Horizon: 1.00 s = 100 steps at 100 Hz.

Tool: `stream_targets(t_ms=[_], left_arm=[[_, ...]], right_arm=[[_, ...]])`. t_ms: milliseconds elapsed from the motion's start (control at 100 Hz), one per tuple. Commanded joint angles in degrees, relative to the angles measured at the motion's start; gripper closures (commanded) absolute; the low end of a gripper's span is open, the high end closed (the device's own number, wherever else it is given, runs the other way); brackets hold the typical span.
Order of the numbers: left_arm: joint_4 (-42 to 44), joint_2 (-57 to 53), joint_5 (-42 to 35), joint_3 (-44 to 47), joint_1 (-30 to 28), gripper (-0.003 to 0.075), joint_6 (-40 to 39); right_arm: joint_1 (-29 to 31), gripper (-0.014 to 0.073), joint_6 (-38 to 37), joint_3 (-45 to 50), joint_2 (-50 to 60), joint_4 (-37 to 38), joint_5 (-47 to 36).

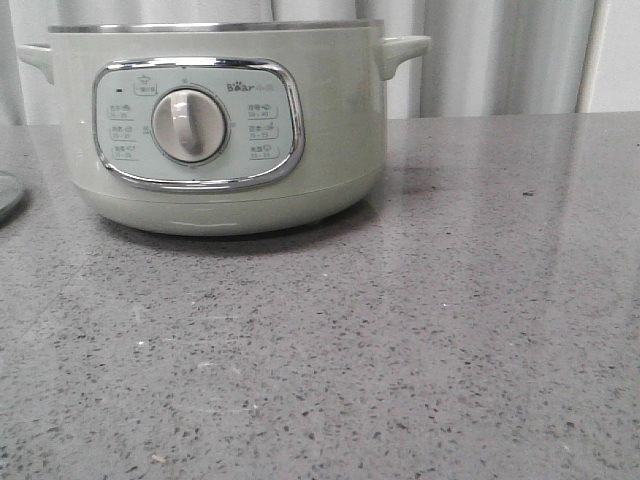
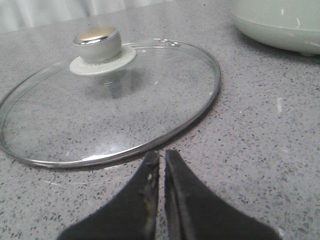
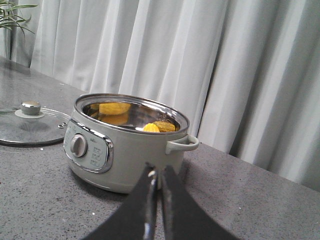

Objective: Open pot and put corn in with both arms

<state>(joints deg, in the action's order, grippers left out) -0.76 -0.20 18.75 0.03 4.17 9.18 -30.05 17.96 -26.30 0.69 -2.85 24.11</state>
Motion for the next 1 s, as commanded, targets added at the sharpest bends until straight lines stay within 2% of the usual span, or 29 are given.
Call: stream_targets(t_ms=[0,250,340,480,650,710,800,880,990], left_arm=[[-0.12,-1.90,-2.39,0.38,0.36,0.0741,-0.59],[-0.12,-1.90,-2.39,0.38,0.36,0.0741,-0.59],[-0.12,-1.90,-2.39,0.38,0.36,0.0741,-0.59],[-0.12,-1.90,-2.39,0.38,0.36,0.0741,-0.59],[-0.12,-1.90,-2.39,0.38,0.36,0.0741,-0.59],[-0.12,-1.90,-2.39,0.38,0.36,0.0741,-0.59],[-0.12,-1.90,-2.39,0.38,0.36,0.0741,-0.59],[-0.12,-1.90,-2.39,0.38,0.36,0.0741,-0.59],[-0.12,-1.90,-2.39,0.38,0.36,0.0741,-0.59]], right_arm=[[0.42,0.0640,-0.11,-1.22,-0.01,0.57,-4.47],[0.42,0.0640,-0.11,-0.44,-0.01,0.53,-4.01],[1.59,0.0640,-0.11,2.09,-0.01,5.63,-3.82],[7.45,0.0640,-2.42,9.66,-0.01,7.10,-11.54],[16.03,0.0640,-4.82,22.58,-0.01,1.93,-28.77],[18.99,0.0640,-5.35,26.00,-0.01,1.04,-31.40],[22.98,0.0640,-5.35,28.12,-0.01,1.04,-29.13],[25.60,0.0640,-5.35,28.02,0.13,1.04,-21.47],[27.47,0.0640,-5.35,28.02,1.07,1.04,-14.91]])
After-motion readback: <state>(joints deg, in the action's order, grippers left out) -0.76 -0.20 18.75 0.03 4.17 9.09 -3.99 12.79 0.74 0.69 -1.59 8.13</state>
